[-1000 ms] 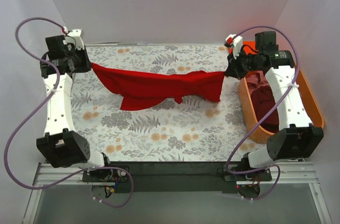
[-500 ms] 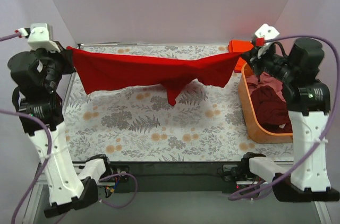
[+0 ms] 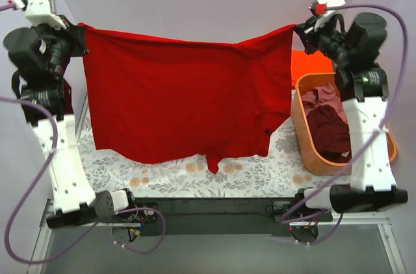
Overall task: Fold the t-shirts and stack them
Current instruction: Flatten the tshirt out
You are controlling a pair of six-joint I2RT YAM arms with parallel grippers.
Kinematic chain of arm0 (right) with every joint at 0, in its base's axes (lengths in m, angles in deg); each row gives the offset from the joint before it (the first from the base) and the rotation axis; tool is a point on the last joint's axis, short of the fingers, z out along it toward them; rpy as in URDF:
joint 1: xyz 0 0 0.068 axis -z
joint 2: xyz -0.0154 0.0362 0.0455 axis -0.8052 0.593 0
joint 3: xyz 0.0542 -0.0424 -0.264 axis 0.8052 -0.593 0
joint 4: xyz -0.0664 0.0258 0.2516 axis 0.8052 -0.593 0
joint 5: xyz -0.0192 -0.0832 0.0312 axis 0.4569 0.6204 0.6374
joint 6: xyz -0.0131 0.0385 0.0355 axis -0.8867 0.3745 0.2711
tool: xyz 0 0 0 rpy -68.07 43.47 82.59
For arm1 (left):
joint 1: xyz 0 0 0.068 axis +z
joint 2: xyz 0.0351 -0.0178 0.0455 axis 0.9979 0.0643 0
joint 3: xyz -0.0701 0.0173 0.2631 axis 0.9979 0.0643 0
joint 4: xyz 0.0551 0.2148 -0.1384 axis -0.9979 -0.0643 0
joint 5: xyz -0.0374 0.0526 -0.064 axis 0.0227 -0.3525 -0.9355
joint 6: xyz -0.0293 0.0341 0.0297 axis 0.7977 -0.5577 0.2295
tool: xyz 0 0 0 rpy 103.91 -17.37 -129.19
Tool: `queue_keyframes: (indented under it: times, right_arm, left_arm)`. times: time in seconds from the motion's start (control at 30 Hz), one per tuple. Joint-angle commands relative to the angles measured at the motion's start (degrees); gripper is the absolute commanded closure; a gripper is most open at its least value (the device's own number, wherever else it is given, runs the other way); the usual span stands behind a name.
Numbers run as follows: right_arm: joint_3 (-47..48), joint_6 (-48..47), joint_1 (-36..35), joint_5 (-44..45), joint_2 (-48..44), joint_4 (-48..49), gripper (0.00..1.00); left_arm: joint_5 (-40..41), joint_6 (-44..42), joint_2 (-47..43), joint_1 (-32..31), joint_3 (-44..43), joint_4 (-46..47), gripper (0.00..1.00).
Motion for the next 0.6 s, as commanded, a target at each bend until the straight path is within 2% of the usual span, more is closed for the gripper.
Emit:
queue_keyframes:
  times: [0.0, 0.1, 0.2, 0.23, 0.3, 0.33, 0.4, 0.47, 0.57]
  right_arm:
    - [0.68, 1.71, 0.07, 3.47, 5.98, 6.46, 0.99]
    - [6.64, 3.81, 0.07, 4.17, 12.93, 9.10, 0.99]
    - [16.13, 5.92, 0.07, 6.45, 20.48, 11.39, 0.99]
    - [18.94, 6.19, -0.01, 8.28, 22.33, 11.83, 0.99]
    - [28.17, 7.16, 0.07, 10.40, 27.26, 13.85, 0.99]
    - [31.59, 7.42, 0.16, 12.59, 29.53, 14.46, 0.99]
    - [36.17, 8.12, 0.16, 14.53, 30.17, 17.88, 0.99]
    - [34.01, 8.13, 0.07, 16.47, 27.28, 24.36, 0.99]
    - [21.46, 6.99, 0.08, 16.04, 21.15, 33.08, 0.99]
  left_arm:
    - [-5.27, 1.32, 7.96, 0.55, 2.01, 4.14, 1.00]
    - [-5.45, 3.52, 15.32, 0.55, 2.20, 9.41, 1.00]
    - [-6.68, 6.94, 24.20, 0.55, -4.81, 12.50, 1.00]
    - [-6.68, 7.56, 26.85, 0.46, -11.36, 12.94, 1.00]
    - [-5.02, 9.14, 30.99, 0.55, -18.51, 14.26, 1.00]
    - [-4.23, 9.41, 34.66, 0.64, -25.86, 14.79, 1.00]
    - [-2.30, 10.55, 36.71, 0.72, -30.74, 18.02, 1.00]
    - [-1.15, 11.08, 35.85, 0.99, -30.34, 21.72, 1.00]
    - [-0.44, 11.70, 30.60, 1.08, -21.75, 31.64, 1.00]
